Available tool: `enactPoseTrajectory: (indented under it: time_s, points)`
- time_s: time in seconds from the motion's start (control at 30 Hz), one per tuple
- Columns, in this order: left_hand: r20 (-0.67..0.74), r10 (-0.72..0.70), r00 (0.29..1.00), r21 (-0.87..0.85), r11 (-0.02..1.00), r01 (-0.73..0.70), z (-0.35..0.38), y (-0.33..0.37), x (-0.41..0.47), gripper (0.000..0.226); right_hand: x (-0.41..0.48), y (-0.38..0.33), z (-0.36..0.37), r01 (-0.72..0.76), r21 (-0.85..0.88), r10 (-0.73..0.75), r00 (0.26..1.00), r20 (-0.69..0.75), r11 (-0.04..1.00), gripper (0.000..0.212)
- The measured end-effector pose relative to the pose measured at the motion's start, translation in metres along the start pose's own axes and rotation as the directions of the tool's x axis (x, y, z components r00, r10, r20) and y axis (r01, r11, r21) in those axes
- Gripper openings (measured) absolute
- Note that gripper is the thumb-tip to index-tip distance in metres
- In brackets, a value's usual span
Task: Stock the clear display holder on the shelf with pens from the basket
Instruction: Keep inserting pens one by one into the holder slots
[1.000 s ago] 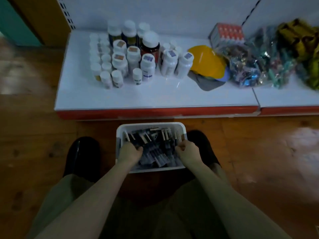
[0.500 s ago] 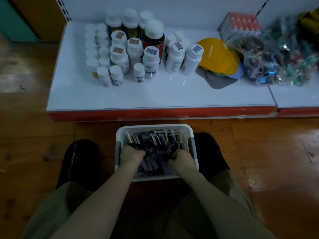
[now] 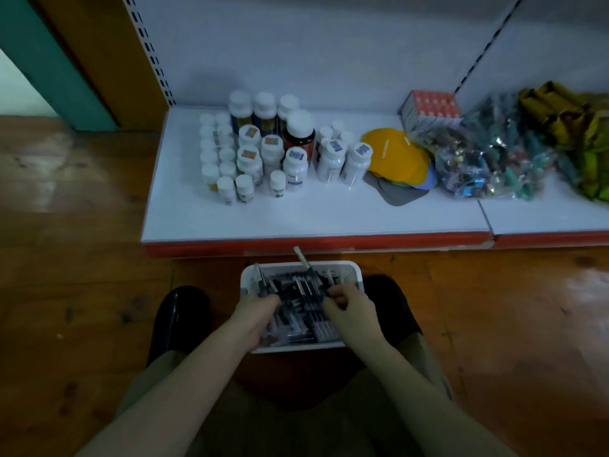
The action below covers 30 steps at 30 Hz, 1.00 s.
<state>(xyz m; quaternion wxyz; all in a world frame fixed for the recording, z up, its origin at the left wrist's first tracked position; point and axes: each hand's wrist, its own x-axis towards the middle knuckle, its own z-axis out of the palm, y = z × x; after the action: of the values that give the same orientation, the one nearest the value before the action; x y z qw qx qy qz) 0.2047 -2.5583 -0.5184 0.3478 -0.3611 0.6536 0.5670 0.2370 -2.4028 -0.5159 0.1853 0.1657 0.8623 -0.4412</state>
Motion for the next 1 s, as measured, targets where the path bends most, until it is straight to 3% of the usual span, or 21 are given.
enactPoseTrajectory:
  time_s: [0.1, 0.13, 0.23, 0.3, 0.4, 0.5, 0.6, 0.77, 1.0]
  points:
    - [0.068, 0.302, 0.951, 0.073, 0.949, -0.306, -0.001, 0.019, -0.05, 0.013, -0.016, -0.028, -0.032, 0.064, 0.073, -0.057, 0.995, -0.084, 0.995, 0.005]
    - [0.053, 0.457, 0.888, 0.179, 0.87, -0.459, -0.002, 0.028, -0.068, 0.016, -0.021, -0.039, -0.044, 0.085, 0.09, -0.074, 0.991, -0.115, 0.992, 0.002]
    - [0.005, 0.818, 0.576, 0.395, 0.527, -0.752, -0.003, 0.076, -0.12, 0.015, -0.036, -0.081, -0.089, 0.169, 0.144, -0.149, 0.978, -0.144, 0.975, 0.011]
    - [0.055, 0.912, 0.406, 0.446, 0.342, -0.827, -0.003, 0.115, -0.153, 0.01, -0.048, -0.118, -0.121, 0.214, 0.196, -0.196, 0.974, -0.11, 0.957, 0.011]
    - [0.174, 0.951, 0.255, 0.509, 0.135, -0.85, -0.002, 0.166, -0.193, 0.018, -0.07, -0.175, -0.169, 0.288, 0.276, -0.278, 0.958, -0.074, 0.917, 0.015]
    - [0.188, 0.955, 0.228, 0.517, 0.101, -0.85, -0.005, 0.203, -0.237, 0.016, -0.093, -0.227, -0.212, 0.302, 0.454, -0.302, 0.95, -0.075, 0.838, 0.01]
    - [0.162, 0.972, 0.171, 0.447, 0.082, -0.891, -0.01, 0.234, -0.28, 0.018, -0.107, -0.272, -0.24, 0.345, 0.63, -0.342, 0.93, -0.133, 0.696, 0.014]
    - [0.036, 0.994, 0.105, 0.218, 0.095, -0.971, -0.024, 0.275, -0.336, 0.018, -0.125, -0.338, -0.253, 0.407, 0.799, -0.411, 0.884, -0.222, 0.443, 0.012]
    - [-0.077, 0.994, 0.078, 0.112, 0.087, -0.99, -0.041, 0.309, -0.373, 0.014, -0.139, -0.393, -0.269, 0.616, 0.647, -0.51, 0.771, -0.38, 0.449, 0.006]
